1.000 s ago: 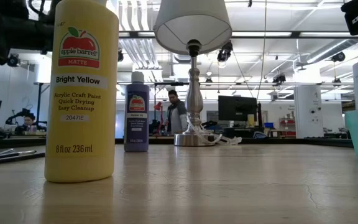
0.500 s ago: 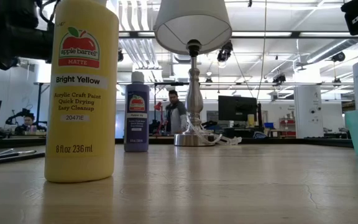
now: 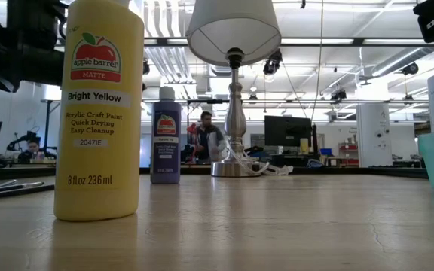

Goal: Pick & Place Paint Supplies
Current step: Put the gold paint brush into the yellow cup, then put the silver paint brush into the yellow cup

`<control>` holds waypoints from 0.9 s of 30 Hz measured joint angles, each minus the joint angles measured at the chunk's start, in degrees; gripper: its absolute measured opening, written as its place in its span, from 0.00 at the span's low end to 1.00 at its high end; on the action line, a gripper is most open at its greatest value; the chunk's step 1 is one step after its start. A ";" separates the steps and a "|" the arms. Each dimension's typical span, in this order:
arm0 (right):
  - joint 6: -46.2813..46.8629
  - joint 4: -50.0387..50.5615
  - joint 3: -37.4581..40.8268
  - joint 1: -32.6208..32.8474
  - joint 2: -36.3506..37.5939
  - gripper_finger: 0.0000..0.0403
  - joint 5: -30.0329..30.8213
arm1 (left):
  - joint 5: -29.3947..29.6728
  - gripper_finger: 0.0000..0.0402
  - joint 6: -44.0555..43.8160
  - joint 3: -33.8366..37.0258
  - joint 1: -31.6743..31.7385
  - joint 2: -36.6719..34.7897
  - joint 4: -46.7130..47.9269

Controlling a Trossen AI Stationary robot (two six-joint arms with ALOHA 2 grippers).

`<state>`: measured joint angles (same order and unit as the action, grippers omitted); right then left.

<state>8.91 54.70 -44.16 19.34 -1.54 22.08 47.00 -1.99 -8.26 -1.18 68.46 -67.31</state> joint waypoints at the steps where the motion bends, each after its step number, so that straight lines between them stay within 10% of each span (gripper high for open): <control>1: 0.00 0.00 0.00 0.00 0.00 0.02 -0.01 | -0.02 0.04 -0.01 -0.13 -0.01 0.16 0.00; 27: 0.00 0.00 0.00 -0.01 0.00 0.02 0.00 | -1.45 0.27 18.96 -12.12 -1.17 -10.45 8.30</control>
<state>8.91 54.70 -44.16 19.33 -1.54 22.07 45.55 16.97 -20.38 -2.36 58.01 -59.00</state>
